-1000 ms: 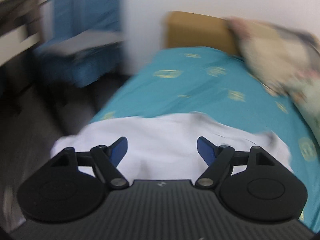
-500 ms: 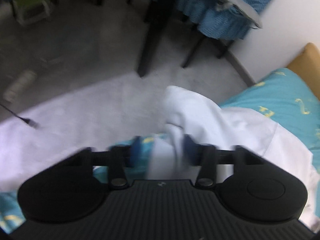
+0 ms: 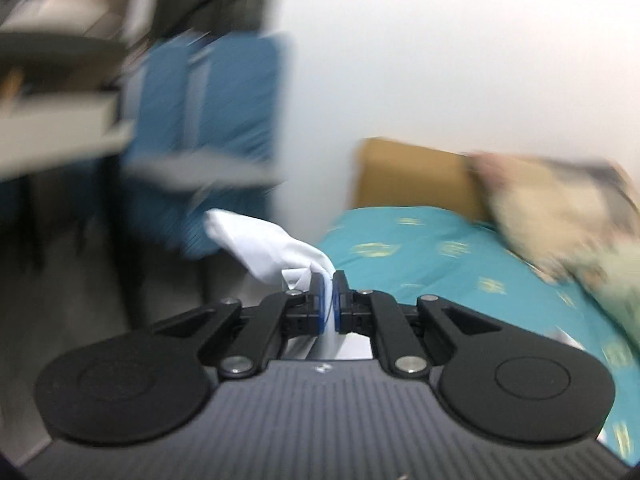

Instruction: Fold clothes

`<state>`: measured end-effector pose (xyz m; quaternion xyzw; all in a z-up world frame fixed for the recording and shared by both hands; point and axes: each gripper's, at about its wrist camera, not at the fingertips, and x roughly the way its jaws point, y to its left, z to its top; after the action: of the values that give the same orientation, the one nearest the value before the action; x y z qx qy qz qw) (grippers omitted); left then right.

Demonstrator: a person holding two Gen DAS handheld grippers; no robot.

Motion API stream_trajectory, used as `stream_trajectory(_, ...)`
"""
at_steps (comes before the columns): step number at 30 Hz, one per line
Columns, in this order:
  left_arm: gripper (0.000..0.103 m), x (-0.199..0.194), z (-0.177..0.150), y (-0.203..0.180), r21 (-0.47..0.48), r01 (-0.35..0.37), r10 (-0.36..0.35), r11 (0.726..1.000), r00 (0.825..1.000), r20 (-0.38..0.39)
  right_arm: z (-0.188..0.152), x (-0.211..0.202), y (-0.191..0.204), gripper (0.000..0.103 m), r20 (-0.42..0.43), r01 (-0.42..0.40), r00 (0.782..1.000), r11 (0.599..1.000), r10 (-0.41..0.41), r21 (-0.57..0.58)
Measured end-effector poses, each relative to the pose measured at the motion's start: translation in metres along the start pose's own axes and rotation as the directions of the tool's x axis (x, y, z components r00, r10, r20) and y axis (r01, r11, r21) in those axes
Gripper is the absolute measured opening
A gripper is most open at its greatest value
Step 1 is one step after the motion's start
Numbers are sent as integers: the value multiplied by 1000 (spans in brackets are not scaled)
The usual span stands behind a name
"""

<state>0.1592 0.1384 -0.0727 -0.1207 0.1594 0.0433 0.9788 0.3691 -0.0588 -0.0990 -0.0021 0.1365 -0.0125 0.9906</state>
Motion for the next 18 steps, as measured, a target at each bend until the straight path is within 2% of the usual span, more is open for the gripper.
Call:
stream_trajectory(3, 100, -3, -3, -6, 12, 47, -47, 999, 998, -31, -14, -7, -73, 7, -50, 139, 990, 974, -132, 181)
stream_trajectory(6, 100, -1, -10, -14, 35, 72, -70, 997, 995, -66, -46, -9, -132, 7, -155, 264, 961, 928, -230, 261)
stream_trajectory(8, 100, 2, -16, -19, 55, 78, -74, 995, 994, -84, -72, -7, -161, 7, -235, 287, 946, 911, -221, 296)
stream_trajectory(11, 100, 9, -26, -25, 71, 84, -76, 994, 990, -116, -96, -2, -187, 13, -299, 249, 943, 905, -145, 346)
stream_trajectory(13, 100, 15, -30, -27, 80, 83, -71, 993, 988, -136, -99, -1, -190, 24, -320, 212, 943, 908, -93, 360)
stream_trajectory(14, 100, 18, -32, -28, 83, 82, -69, 993, 987, -145, -97, -2, -188, 40, -322, 182, 945, 915, -62, 360)
stream_trajectory(15, 100, 21, -34, -28, 89, 80, -66, 993, 986, -153, -94, -8, -185, 61, -317, 147, 948, 921, -27, 360)
stream_trajectory(17, 100, 25, -36, -29, 109, 76, -58, 991, 986, -156, -82, -23, -179, 81, -298, 99, 954, 933, 10, 346)
stream_trajectory(18, 100, 26, -37, -30, 118, 75, -56, 990, 987, -152, -77, -28, -176, 82, -289, 86, 957, 939, 15, 333)
